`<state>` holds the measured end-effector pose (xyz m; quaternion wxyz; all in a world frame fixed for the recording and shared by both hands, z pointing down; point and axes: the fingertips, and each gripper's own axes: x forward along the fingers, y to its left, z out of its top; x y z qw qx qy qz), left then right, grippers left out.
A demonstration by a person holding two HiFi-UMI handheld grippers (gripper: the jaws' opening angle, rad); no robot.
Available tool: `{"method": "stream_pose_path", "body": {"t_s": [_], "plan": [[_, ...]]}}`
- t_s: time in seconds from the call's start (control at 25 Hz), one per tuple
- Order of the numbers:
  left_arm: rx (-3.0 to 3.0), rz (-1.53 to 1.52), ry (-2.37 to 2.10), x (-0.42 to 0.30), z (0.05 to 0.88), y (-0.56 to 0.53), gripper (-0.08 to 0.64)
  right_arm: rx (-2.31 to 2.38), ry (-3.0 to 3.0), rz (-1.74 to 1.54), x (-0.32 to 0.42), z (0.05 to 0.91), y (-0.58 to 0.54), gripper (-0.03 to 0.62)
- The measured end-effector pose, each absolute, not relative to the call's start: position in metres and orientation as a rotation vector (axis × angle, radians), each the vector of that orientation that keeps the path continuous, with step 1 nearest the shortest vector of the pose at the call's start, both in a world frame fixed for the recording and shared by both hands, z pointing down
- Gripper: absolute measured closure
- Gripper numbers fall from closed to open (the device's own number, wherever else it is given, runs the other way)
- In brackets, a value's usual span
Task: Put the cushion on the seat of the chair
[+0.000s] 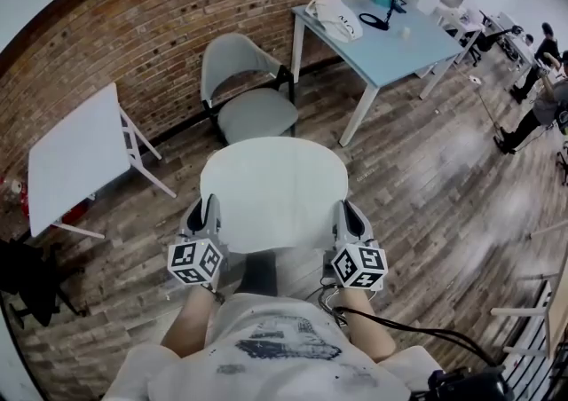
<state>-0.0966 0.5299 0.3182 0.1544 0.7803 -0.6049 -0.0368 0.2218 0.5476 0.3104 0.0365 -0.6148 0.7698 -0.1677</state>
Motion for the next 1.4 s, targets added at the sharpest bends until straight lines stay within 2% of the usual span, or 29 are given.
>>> {"method": "stream_pose_path", "body": {"t_s": [0.8, 1.4], "plan": [[2.144, -0.052, -1.708, -0.182, 0.344, 0.201, 0.512, -1.917, 2.42, -0.62, 0.131, 0.33, 0.206, 0.568], [2.069, -0.082, -1.751, -0.204, 0.352, 0.092, 0.514, -1.862, 2.488, -0.649, 0.114, 0.326, 0.069, 0.568]]}}
